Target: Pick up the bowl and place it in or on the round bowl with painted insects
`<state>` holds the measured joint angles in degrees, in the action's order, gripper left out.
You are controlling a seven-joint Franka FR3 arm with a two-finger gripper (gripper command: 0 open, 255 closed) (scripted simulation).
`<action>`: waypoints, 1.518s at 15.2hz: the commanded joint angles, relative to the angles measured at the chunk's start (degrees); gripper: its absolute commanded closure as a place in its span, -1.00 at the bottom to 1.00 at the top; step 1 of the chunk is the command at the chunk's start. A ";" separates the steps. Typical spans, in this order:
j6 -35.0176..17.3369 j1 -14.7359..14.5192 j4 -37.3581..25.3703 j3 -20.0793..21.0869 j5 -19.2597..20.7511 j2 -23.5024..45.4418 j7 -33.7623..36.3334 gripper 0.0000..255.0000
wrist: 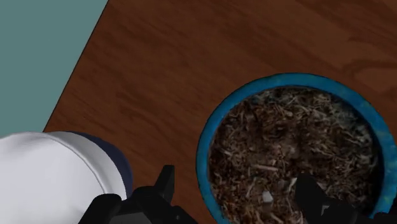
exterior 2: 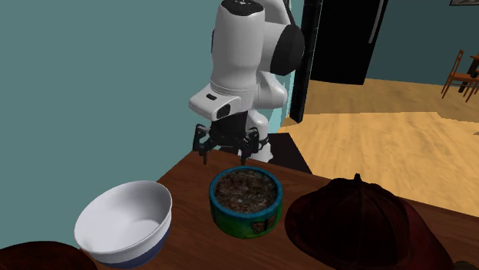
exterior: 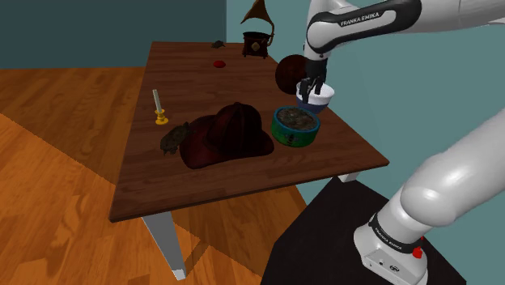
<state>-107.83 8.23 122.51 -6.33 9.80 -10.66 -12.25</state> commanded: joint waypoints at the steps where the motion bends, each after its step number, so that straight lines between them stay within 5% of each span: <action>1: -1.49 0.63 -2.34 -0.68 0.93 3.54 -0.51 -1.00; 11: -4.26 3.86 -20.78 -3.79 3.37 23.04 -3.78 -1.00; 23: -9.59 4.70 -17.82 -4.25 3.58 25.24 -3.75 -1.00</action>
<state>-117.38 12.92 104.69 -10.59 13.38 14.56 -16.00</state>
